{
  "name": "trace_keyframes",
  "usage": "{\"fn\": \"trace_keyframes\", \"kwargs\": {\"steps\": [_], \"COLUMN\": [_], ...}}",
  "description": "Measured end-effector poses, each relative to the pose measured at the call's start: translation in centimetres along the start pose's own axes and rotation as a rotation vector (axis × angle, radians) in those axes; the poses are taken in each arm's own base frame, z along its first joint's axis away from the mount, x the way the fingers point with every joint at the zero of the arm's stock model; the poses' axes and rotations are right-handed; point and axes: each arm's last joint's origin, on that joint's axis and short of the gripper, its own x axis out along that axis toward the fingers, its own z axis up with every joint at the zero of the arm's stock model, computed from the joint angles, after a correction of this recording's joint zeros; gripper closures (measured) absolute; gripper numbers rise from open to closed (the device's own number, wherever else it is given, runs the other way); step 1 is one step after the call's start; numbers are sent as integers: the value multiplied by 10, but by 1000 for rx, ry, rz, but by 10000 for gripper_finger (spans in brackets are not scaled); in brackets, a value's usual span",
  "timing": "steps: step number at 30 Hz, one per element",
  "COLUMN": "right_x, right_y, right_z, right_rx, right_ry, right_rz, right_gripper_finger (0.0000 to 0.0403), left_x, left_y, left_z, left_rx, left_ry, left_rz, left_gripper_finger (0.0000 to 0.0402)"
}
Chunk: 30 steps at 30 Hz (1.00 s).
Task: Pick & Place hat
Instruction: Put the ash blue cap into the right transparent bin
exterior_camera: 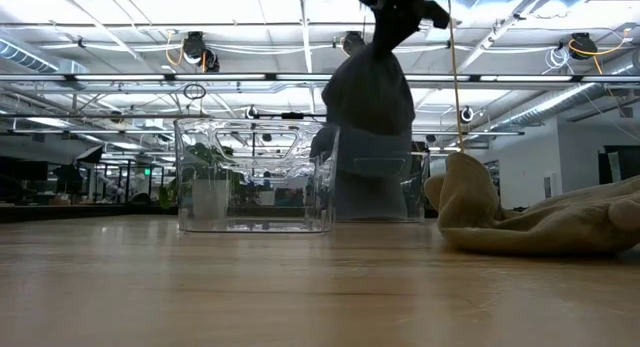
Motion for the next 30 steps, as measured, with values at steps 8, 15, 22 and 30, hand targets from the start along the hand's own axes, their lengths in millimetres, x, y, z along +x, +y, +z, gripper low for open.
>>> {"fn": "trace_keyframes", "kwargs": {"steps": [8,15,22,30], "right_x": [33,60,86,103], "right_y": [5,5,11,23], "right_z": [4,-2,-11,-16], "right_rx": [22,62,87,157], "right_ry": [15,36,47,72], "right_rz": [136,175,162,183], "right_gripper_finger": [370,370,355,260], "left_x": [0,0,0,0], "left_y": [0,-1,-2,-2], "left_z": [0,0,0,-2], "left_rx": [-18,-19,-18,-22], "left_ry": [1,4,5,26], "left_rz": [-2,-38,-54,-53], "left_gripper_finger": [220,220,219,220]}}
